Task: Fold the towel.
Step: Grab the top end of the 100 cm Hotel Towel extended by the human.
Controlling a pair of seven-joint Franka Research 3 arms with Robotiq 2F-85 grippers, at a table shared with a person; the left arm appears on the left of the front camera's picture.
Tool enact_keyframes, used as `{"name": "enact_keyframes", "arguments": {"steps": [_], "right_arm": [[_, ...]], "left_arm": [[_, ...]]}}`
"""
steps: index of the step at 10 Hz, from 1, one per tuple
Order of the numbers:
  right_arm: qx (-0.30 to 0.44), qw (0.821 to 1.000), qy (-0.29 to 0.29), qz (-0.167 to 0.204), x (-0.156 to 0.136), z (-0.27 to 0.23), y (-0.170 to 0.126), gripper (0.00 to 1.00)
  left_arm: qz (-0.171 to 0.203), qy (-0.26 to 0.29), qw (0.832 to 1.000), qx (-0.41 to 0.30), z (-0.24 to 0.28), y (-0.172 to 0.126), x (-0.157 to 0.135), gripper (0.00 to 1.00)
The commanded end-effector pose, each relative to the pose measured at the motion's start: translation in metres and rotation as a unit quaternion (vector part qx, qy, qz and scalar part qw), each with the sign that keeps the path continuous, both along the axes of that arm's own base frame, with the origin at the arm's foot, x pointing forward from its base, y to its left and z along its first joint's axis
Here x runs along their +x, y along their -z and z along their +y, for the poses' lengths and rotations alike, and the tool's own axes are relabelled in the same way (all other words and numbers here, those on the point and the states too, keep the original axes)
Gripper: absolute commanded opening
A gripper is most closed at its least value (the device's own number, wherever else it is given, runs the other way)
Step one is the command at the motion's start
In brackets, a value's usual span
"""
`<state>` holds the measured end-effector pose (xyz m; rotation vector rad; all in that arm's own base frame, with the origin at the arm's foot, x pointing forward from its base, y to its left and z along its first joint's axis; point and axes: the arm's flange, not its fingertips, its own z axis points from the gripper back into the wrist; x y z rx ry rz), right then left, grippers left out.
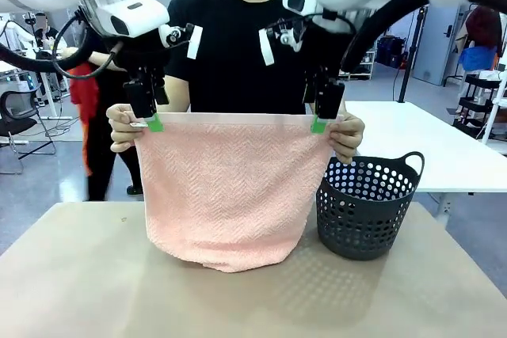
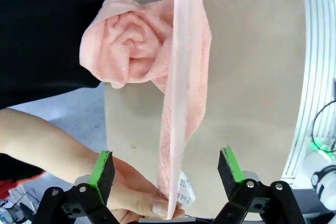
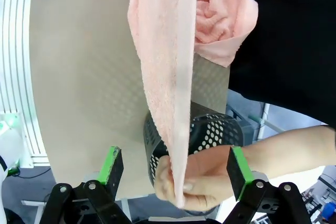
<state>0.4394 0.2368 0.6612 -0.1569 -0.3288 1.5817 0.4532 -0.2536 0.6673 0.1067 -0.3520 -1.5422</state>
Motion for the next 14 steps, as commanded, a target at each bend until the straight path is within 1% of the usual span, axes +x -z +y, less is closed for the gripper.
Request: {"name": "enact_keyframes", "arguments": {"steps": [1, 2, 3, 4, 5, 6, 7, 8, 10, 11, 12, 14], "right_arm": [[0.022, 1.000, 0.004, 0.011, 0.008, -0.006, 0.020, 1.00], [0.021, 1.000, 0.010, 0.016, 0.015, -0.008, 0.030, 1.00], [0.028, 0.999, 0.010, 0.025, 0.019, -0.010, 0.035, 1.00], [0.038, 0.999, 0.004, 0.031, 0.019, -0.009, 0.037, 1.00], [0.033, 0.999, 0.004, 0.029, 0.020, -0.007, 0.039, 0.84], [0.032, 0.999, 0.002, 0.022, 0.022, -0.006, 0.040, 0.40], [0.031, 0.999, 0.002, 0.020, 0.022, -0.005, 0.040, 0.24], [0.030, 0.999, 0.004, 0.019, 0.022, -0.005, 0.040, 0.00], [0.030, 0.999, 0.005, 0.015, 0.022, -0.005, 0.039, 0.00], [0.031, 0.999, 0.004, 0.014, 0.021, -0.005, 0.039, 0.03], [0.032, 0.999, 0.003, 0.014, 0.021, -0.004, 0.039, 0.00], [0.033, 0.999, 0.002, 0.011, 0.019, -0.004, 0.039, 0.00]], "left_arm": [[0.015, 0.008, 1.000, -0.016, 0.005, 0.013, 0.004, 1.00], [0.027, 0.003, 0.999, -0.016, 0.007, 0.023, 0.007, 1.00], [0.028, 0.005, 0.999, -0.023, 0.009, 0.028, 0.008, 1.00], [0.037, 0.008, 0.999, -0.030, 0.008, 0.032, 0.008, 1.00], [0.034, 0.005, 0.999, -0.026, 0.007, 0.034, 0.008, 0.85], [0.032, 0.007, 0.999, -0.022, 0.006, 0.034, 0.008, 0.40], [0.030, 0.010, 0.999, -0.020, 0.005, 0.032, 0.006, 0.25], [0.029, 0.009, 0.999, -0.021, 0.006, 0.031, 0.006, 0.00], [0.029, 0.005, 0.999, -0.018, 0.007, 0.033, 0.005, 0.00], [0.029, 0.003, 0.999, -0.018, 0.007, 0.033, 0.004, 0.03], [0.029, 0.003, 0.999, -0.017, 0.007, 0.033, 0.003, 0.00], [0.027, 0.000, 0.999, -0.017, 0.010, 0.033, 0.002, 0.00]]}}
